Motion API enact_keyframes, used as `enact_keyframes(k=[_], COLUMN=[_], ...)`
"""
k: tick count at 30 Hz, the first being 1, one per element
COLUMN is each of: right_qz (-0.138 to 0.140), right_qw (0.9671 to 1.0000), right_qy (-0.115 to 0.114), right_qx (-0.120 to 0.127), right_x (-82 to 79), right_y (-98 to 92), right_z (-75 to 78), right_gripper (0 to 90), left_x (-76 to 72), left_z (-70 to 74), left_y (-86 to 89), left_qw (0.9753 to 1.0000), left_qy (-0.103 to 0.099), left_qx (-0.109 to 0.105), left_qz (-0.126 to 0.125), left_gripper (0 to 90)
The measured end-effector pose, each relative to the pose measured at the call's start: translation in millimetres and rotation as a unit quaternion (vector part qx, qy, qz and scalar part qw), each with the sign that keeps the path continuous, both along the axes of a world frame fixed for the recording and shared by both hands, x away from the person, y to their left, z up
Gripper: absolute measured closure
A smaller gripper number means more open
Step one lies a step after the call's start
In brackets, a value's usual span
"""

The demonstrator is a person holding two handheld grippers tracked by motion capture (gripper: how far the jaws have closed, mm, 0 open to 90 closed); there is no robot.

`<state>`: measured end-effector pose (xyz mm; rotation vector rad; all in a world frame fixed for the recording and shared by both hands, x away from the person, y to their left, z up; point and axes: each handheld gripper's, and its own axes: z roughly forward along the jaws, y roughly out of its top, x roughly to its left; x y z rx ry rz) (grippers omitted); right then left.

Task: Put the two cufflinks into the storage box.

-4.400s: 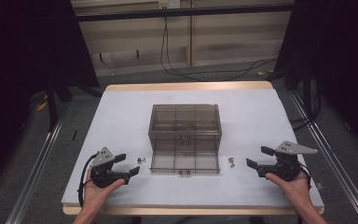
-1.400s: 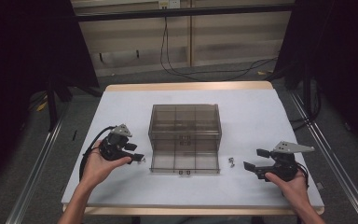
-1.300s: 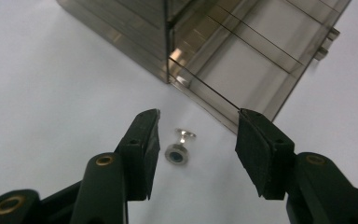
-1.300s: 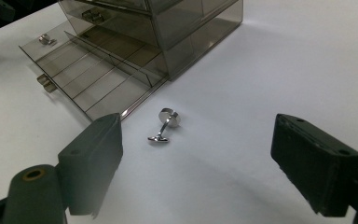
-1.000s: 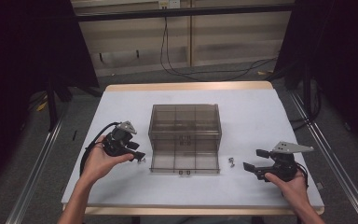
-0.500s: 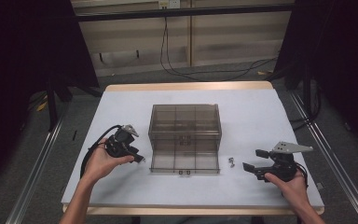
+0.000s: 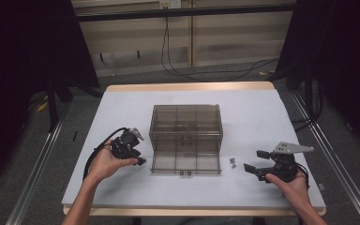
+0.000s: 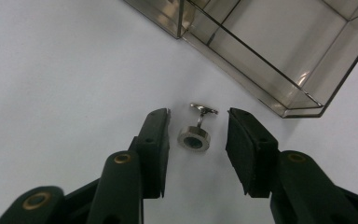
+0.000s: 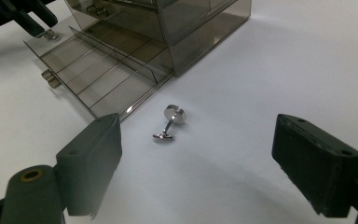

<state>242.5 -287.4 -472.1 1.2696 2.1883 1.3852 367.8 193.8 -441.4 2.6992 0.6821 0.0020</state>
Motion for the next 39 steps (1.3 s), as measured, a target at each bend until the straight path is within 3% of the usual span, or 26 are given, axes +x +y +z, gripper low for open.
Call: enact_keyframes(k=[4, 12, 15, 21, 28, 35, 39], right_qz=[0.002, 0.005, 0.005, 0.006, 0.006, 0.006, 0.007], right_qw=[1.0000, 1.0000, 1.0000, 1.0000, 1.0000, 1.0000, 1.0000], right_qy=[0.000, 0.000, 0.000, 0.000, 0.000, 0.001, 0.002], right_qx=[0.000, 0.000, 0.000, 0.000, 0.000, 0.001, 0.001], right_x=[0.0, 0.4, 0.3, 0.2, 0.3, 0.5, 0.5], right_y=[0.4, 0.5, 0.7, 0.7, 0.6, 0.7, 0.3], right_z=[0.0, -0.2, 0.0, 0.1, 0.0, 0.0, 0.0], right_gripper=[15.4, 15.1, 15.0, 14.9, 14.8, 14.5, 14.4], left_x=[0.6, -1.0, -1.9, -1.8, -0.7, -0.3, -0.8], left_z=[-8.3, -8.7, -8.8, -8.3, -8.8, -6.4, -3.4], left_y=[-0.8, -1.2, -1.8, -1.1, 5.6, 8.7, 12.3], left_qw=[1.0000, 0.9999, 0.9998, 0.9999, 0.9995, 0.9990, 0.9972], left_qy=[0.008, 0.000, -0.009, -0.005, 0.018, 0.023, 0.024], left_qx=[0.004, 0.012, 0.015, 0.014, -0.015, -0.032, -0.059], left_qz=[-0.002, -0.009, -0.013, -0.004, 0.019, 0.019, 0.039], left_gripper=[63.1, 72.8, 73.4, 73.6, 73.7, 73.8, 73.7])
